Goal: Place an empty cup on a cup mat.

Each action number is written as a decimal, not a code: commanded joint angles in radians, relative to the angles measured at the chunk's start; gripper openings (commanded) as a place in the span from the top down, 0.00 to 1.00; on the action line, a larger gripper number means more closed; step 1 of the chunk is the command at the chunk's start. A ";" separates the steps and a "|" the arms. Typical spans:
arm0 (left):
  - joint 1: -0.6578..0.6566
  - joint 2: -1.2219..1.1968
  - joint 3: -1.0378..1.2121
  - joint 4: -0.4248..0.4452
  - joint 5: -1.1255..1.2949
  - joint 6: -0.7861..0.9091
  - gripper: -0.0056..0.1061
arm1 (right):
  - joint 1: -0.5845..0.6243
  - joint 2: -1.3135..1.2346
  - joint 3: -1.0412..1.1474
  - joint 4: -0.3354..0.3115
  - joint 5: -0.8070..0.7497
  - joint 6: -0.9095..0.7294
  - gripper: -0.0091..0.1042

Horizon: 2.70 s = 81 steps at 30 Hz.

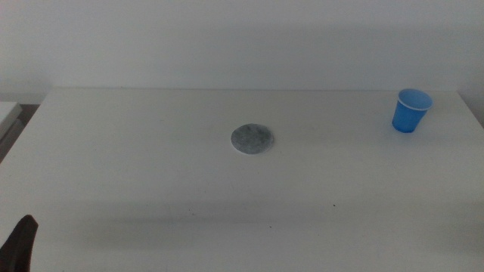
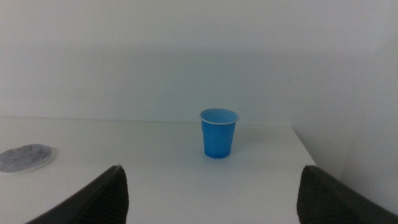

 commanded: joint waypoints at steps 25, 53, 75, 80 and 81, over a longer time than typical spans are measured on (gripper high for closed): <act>-0.003 -0.004 0.000 -0.003 -0.005 -0.003 0.11 | -0.008 0.063 -0.095 0.083 0.089 0.191 0.16; -0.003 -0.004 0.000 -0.003 -0.005 -0.003 0.11 | -0.008 0.943 -0.893 0.102 0.826 0.185 0.16; -0.003 -0.004 0.000 -0.003 -0.005 -0.003 0.11 | -0.013 1.717 -1.637 0.101 0.899 0.142 0.16; -0.003 -0.004 0.000 -0.003 -0.005 -0.003 0.11 | -0.046 1.889 -1.812 0.100 0.920 0.142 0.16; -0.003 -0.004 0.000 -0.003 -0.005 -0.003 0.11 | -0.055 1.922 -1.838 0.102 0.918 0.142 0.16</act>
